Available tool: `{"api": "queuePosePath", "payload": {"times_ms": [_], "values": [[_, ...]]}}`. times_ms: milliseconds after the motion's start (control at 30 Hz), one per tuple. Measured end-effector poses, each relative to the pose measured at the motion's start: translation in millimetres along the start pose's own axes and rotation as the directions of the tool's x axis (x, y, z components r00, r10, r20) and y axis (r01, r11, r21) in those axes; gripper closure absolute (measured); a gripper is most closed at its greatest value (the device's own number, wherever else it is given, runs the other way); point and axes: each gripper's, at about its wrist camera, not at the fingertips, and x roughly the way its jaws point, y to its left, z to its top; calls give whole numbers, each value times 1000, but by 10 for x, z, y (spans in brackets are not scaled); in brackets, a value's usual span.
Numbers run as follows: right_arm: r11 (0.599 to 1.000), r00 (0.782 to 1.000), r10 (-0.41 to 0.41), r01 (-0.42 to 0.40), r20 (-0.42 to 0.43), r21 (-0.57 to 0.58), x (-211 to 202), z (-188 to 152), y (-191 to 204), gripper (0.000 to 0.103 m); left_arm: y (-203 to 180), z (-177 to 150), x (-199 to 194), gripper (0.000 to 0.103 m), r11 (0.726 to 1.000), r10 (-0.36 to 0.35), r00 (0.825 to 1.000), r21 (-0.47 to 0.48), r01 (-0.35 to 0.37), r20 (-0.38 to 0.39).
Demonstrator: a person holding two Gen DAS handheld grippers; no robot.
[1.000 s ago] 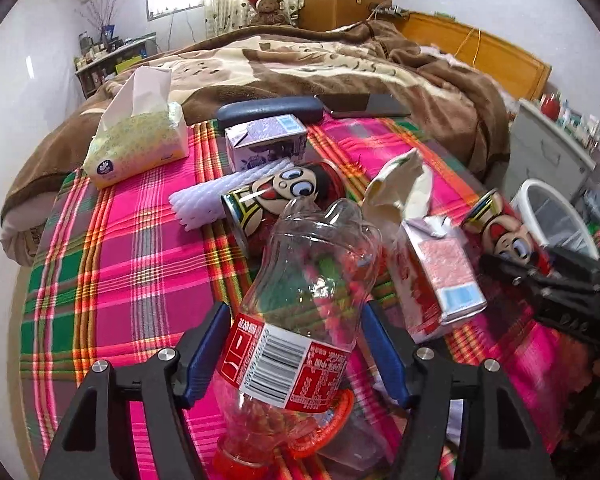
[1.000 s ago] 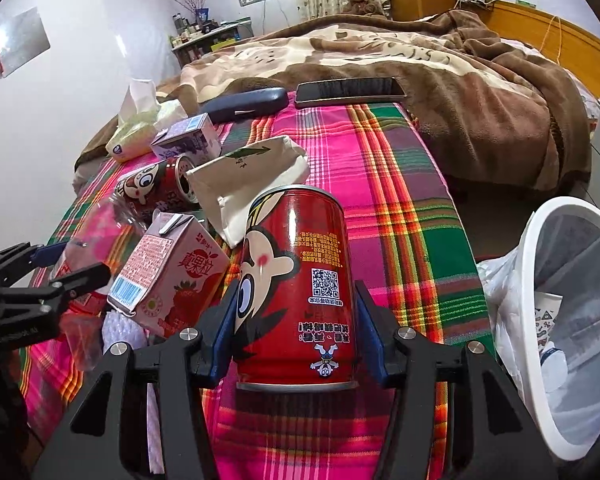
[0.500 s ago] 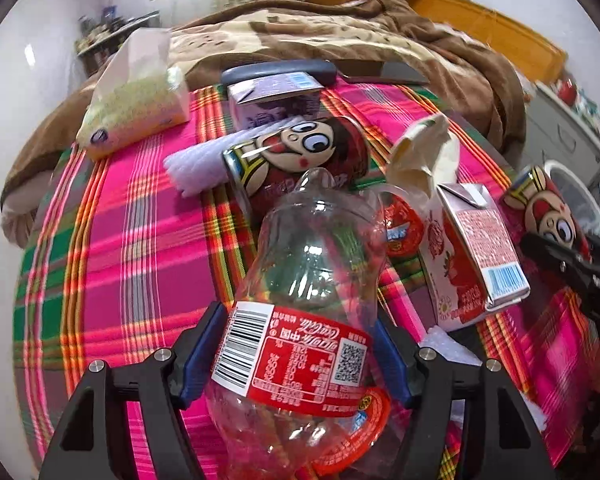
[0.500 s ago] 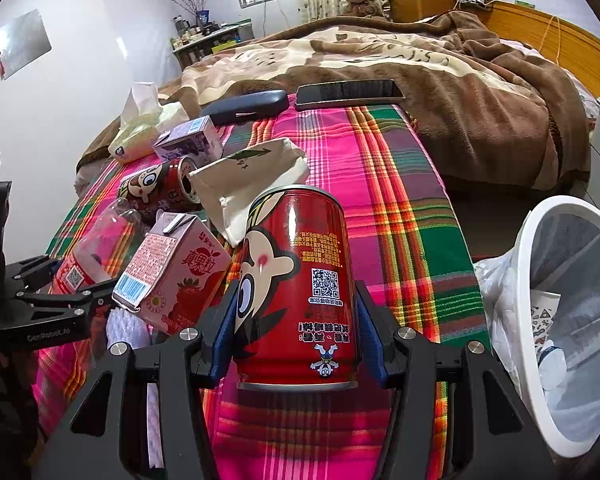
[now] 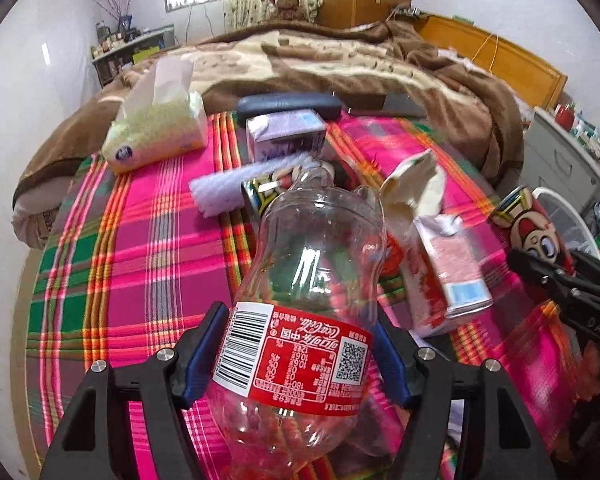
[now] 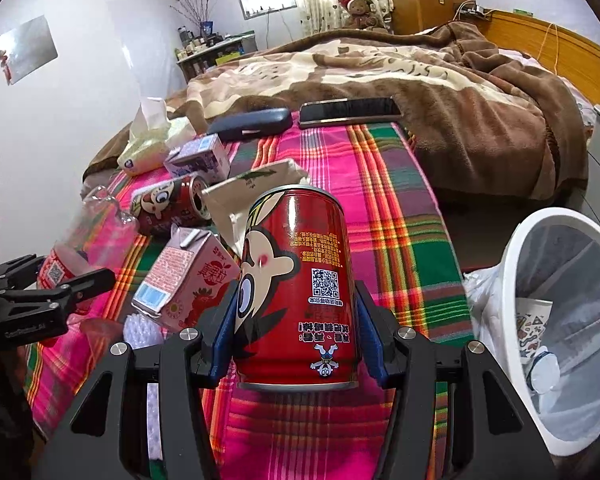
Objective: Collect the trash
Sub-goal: 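Carry the bottle with the left tool while the right tool carries the can over the bin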
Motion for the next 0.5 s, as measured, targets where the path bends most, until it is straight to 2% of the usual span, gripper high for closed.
{"api": "queuePosePath", "payload": {"times_ms": [267, 500], "values": [[1000, 998, -12, 11, 56, 17, -239, 26, -128, 49, -254, 66, -402, 34, 1000, -26, 996, 17, 25, 88], [999, 995, -37, 33, 97, 40, -438, 22, -326, 49, -586, 131, -546, 34, 995, -91, 989, 39, 87, 114]]}}
